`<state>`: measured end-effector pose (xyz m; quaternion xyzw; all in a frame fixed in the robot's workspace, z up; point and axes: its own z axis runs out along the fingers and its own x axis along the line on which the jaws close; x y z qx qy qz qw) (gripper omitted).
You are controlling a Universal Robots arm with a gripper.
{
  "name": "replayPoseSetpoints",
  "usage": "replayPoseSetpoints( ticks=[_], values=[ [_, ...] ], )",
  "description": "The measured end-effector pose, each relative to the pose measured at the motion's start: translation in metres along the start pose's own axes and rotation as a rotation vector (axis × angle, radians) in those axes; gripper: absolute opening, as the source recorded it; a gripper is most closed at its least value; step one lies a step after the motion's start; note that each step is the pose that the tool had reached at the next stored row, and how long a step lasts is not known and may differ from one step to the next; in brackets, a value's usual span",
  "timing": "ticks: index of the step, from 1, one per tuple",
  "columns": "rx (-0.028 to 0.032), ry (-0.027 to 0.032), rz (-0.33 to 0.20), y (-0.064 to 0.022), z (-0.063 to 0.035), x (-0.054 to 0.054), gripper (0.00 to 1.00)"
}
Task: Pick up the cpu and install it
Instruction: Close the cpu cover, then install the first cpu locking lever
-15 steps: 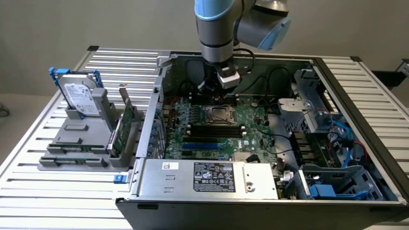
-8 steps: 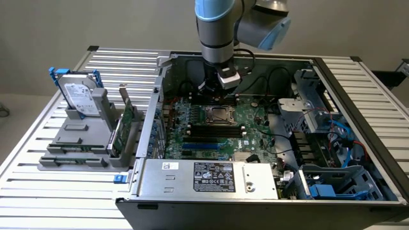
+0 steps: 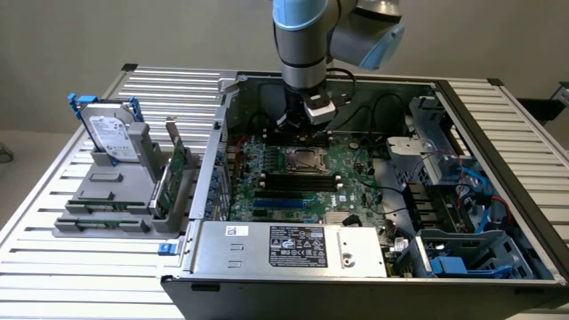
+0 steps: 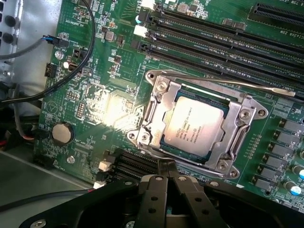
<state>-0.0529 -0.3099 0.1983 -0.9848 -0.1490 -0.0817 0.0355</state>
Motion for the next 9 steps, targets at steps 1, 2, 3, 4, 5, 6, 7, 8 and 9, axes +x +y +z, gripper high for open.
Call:
replayPoseSetpoints(
  ticks=[1, 2, 3, 4, 5, 6, 7, 8, 9],
  values=[
    [0.0000, 0.0000, 0.000, 0.0001, 0.0002, 0.0003, 0.11],
    [0.0000, 0.0000, 0.000, 0.0002, 0.0003, 0.0005, 0.11],
    [-0.0001, 0.0000, 0.000, 0.0003, 0.0004, 0.0008, 0.11],
    [-0.0001, 0.0001, 0.000, 0.0004, 0.0006, 0.0011, 0.11],
    [-0.0002, 0.0000, 0.000, 0.0005, 0.0007, 0.0014, 0.11],
    [-0.0002, 0.0000, 0.000, 0.0006, 0.0008, 0.0017, 0.11],
    [-0.0002, 0.0000, 0.000, 0.0007, 0.0010, 0.0020, 0.11],
    [-0.0003, 0.0000, 0.000, 0.0008, 0.0011, 0.0023, 0.11],
    [-0.0003, 0.0000, 0.001, 0.0009, 0.0012, 0.0026, 0.11]
  ],
)
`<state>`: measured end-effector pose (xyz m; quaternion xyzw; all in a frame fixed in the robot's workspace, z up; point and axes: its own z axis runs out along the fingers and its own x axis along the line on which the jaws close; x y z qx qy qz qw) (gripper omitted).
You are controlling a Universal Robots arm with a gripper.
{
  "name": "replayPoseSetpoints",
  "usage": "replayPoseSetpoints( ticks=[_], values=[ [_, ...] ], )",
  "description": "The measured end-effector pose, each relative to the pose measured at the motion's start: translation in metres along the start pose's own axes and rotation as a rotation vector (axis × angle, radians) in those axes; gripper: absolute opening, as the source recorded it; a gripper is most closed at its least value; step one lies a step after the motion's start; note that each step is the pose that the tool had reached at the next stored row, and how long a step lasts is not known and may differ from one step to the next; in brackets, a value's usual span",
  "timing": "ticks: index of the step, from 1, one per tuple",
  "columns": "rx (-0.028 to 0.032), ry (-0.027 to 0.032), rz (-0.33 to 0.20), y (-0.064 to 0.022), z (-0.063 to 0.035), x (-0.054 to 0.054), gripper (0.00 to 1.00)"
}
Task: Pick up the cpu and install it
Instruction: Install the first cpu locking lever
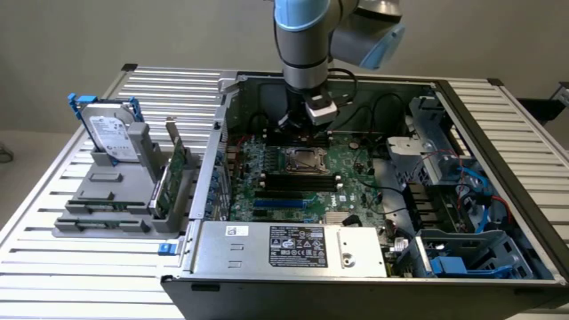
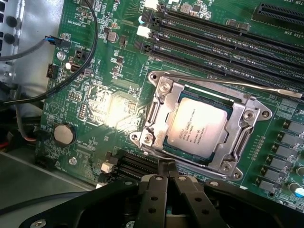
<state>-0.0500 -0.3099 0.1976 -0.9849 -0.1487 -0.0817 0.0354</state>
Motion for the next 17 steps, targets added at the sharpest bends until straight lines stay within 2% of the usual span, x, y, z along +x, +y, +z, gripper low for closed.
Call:
replayPoseSetpoints(
  ticks=[17],
  values=[
    [-0.0001, 0.0000, 0.000, 0.0010, 0.0014, 0.0028, 0.11]
  ],
)
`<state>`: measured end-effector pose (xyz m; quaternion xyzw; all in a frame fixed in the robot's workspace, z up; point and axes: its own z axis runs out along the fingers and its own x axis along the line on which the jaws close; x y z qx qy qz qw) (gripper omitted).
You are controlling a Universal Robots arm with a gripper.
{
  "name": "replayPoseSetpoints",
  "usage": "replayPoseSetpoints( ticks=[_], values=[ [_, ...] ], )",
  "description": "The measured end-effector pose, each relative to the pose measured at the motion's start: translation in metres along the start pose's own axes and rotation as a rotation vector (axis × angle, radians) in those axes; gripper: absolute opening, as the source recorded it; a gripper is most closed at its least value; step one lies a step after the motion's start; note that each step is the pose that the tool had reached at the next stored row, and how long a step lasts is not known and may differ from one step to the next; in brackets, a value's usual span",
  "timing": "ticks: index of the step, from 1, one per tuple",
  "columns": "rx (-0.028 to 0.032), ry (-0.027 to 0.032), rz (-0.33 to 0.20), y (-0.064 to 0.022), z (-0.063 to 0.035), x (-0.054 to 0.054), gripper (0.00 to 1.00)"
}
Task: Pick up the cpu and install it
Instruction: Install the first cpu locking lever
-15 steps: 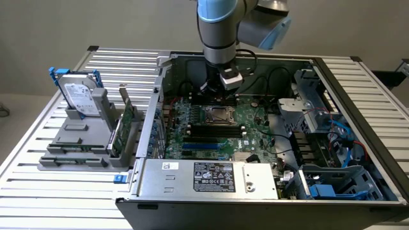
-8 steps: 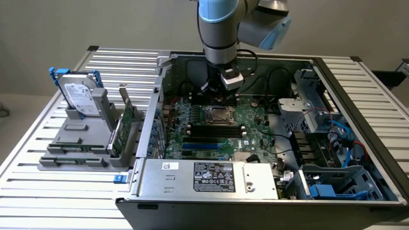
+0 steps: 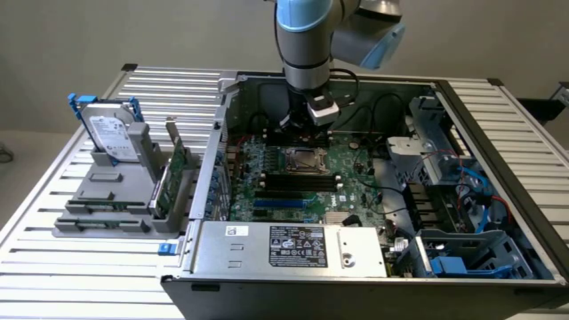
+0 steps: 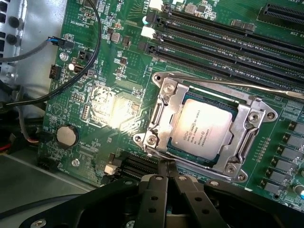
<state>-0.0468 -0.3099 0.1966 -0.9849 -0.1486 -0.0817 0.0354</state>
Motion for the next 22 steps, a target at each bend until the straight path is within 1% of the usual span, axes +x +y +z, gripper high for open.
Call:
replayPoseSetpoints(
  ticks=[22],
  values=[
    [-0.0001, -0.0002, 0.000, 0.0019, 0.0002, 0.0019, 0.11]
  ],
)
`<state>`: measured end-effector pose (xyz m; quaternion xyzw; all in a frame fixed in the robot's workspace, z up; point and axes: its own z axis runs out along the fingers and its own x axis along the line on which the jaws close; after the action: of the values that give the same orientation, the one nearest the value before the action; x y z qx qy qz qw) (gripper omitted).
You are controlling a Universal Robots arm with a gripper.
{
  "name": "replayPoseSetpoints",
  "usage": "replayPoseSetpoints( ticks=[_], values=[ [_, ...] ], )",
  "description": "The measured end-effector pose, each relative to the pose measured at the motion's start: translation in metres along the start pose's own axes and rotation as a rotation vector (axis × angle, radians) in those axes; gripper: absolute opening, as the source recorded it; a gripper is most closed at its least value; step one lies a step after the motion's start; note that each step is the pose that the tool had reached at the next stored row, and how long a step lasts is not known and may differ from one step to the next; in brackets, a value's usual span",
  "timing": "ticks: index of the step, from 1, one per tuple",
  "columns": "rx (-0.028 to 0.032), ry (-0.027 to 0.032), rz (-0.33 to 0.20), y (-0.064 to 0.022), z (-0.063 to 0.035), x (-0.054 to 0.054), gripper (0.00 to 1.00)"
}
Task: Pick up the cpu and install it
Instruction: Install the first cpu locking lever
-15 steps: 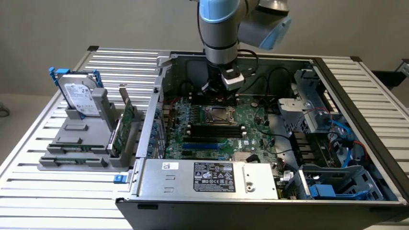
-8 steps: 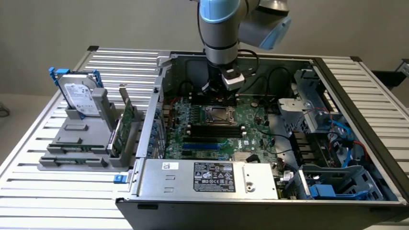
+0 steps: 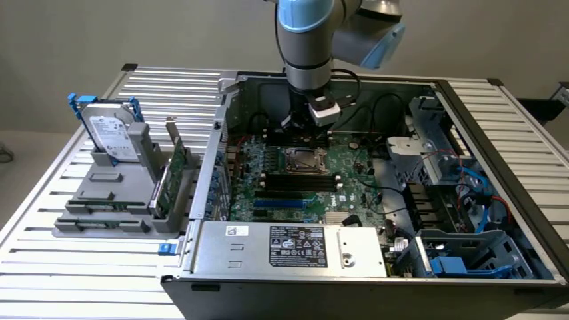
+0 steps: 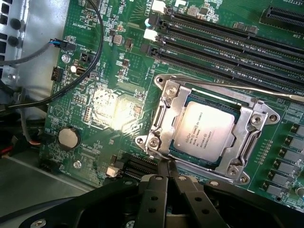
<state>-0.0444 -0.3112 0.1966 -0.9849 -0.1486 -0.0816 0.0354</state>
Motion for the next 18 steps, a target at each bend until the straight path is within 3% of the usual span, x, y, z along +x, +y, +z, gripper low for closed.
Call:
replayPoseSetpoints(
  ticks=[18],
  values=[
    [0.0004, -0.0010, 0.000, 0.0013, 0.0002, 0.0018, 0.11]
  ],
)
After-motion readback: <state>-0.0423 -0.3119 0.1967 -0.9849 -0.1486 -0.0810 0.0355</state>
